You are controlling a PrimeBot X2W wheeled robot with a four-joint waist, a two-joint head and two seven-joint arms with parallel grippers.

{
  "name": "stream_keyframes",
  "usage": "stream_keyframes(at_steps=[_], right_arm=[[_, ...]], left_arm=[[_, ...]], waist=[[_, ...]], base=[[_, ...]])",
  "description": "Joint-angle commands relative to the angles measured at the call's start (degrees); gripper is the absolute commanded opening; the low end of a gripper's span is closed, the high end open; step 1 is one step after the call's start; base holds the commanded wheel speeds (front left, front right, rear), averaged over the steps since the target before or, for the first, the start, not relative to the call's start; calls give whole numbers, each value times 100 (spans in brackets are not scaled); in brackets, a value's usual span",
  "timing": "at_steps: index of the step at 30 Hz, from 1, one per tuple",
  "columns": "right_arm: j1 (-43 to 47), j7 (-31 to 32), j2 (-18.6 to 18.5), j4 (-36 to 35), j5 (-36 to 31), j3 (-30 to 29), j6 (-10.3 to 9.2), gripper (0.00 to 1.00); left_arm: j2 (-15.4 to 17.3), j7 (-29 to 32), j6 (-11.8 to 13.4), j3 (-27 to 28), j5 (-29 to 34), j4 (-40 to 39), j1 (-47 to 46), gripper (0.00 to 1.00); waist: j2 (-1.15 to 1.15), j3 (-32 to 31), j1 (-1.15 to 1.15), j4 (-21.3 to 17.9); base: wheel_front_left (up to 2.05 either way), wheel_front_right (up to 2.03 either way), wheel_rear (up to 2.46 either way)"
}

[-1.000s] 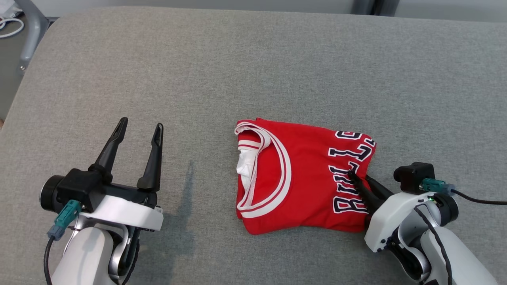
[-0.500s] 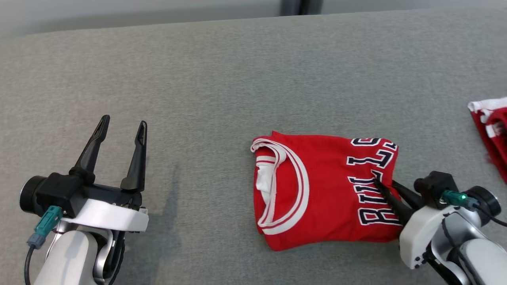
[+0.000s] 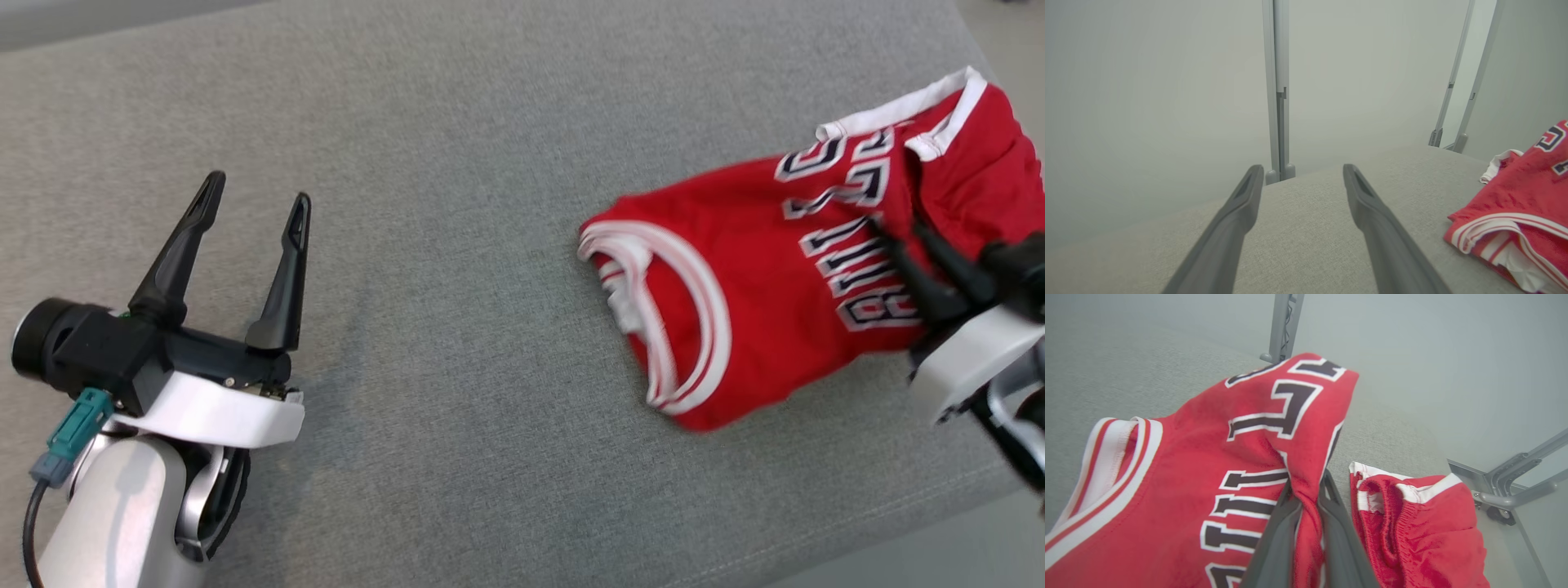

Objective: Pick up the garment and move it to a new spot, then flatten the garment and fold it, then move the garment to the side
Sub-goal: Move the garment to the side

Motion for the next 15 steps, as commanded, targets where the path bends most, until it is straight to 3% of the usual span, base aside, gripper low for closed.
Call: stream_keyframes(at_steps=[1, 5, 15], right_arm=[[-225, -136, -125, 146, 33, -87, -4, 0], [-633, -373, -502, 572, 102, -360, -4, 0], [-1239, -498, -1888, 1144, 47, -769, -4, 0]], left_arm=[[52, 56, -36, -23, 42, -70, -162, 100], [75, 158, -96, -128, 87, -207, -367, 100], [190, 269, -197, -236, 146, -393, -679, 100]], waist=[[0, 279, 0, -174], [0, 568, 0, -153], [0, 1058, 0, -67]], base=[[0, 0, 0], [0, 0, 0], [0, 0, 0]])
